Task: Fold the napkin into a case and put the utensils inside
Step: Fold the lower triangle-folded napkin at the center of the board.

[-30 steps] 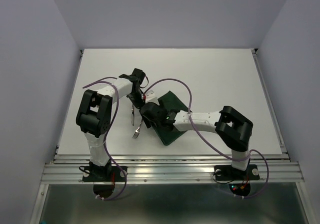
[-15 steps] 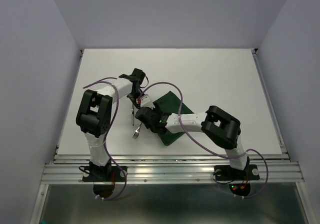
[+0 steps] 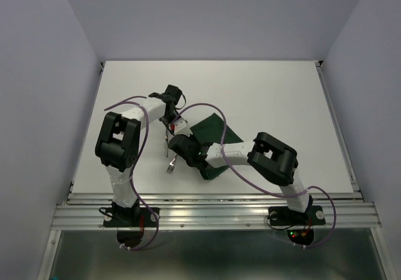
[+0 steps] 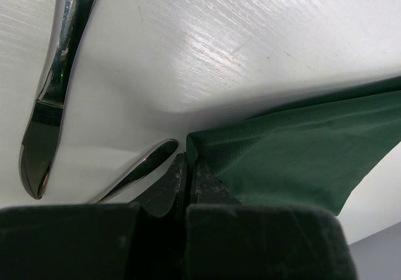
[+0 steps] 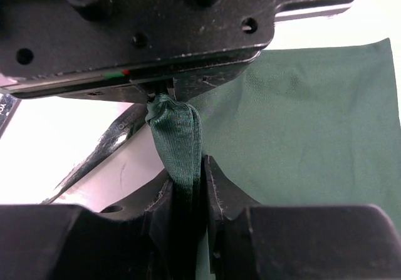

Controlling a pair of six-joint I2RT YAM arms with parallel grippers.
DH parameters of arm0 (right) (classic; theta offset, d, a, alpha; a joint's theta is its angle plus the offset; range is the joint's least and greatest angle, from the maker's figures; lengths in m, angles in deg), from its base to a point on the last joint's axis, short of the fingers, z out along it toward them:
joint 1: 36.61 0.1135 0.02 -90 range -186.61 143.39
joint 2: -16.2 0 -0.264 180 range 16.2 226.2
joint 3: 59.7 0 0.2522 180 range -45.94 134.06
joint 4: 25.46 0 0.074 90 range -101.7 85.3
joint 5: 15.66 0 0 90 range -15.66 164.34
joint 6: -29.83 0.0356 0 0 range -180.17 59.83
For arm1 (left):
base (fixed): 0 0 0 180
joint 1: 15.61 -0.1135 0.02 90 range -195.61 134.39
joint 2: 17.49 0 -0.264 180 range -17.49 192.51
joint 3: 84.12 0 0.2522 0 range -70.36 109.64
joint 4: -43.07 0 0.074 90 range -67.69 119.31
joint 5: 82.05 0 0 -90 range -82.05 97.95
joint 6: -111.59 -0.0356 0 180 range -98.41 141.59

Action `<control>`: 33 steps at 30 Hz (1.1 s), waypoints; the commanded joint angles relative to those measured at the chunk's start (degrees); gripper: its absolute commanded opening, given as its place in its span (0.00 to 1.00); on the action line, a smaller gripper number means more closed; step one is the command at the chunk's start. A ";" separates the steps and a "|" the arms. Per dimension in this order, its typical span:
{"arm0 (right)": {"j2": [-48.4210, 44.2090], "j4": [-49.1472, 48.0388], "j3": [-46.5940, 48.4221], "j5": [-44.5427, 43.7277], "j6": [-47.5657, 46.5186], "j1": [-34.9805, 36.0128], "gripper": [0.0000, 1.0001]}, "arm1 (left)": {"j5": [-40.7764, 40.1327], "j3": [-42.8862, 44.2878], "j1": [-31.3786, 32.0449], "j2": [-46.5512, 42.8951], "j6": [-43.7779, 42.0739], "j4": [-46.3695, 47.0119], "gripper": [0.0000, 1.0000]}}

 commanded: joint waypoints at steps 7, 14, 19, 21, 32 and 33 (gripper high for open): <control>2.68 -5.73 1.20 -5.22 -1.88 0.44 0.40 | 0.63 -0.19 -0.18 -1.13 0.20 -1.38 0.00; 3.57 -6.61 0.24 -5.93 0.14 0.44 0.14 | 0.72 -0.71 -0.18 -1.48 -0.15 -1.30 0.00; -0.73 -8.80 -4.84 0.55 2.69 -2.10 0.01 | 0.72 -1.24 -0.18 -1.39 -0.85 -0.51 0.00; -3.55 -10.21 -6.44 3.46 3.04 -3.59 0.01 | 1.50 -1.94 -0.18 -1.31 -1.46 0.28 0.00; -10.15 -13.47 -12.42 22.19 5.94 -8.96 0.01 | 3.88 -3.97 -0.18 -4.03 -2.96 5.12 0.55; -10.23 -13.82 -12.60 22.98 6.29 -8.96 0.01 | 3.71 -3.97 -0.18 -4.29 -3.13 5.38 0.60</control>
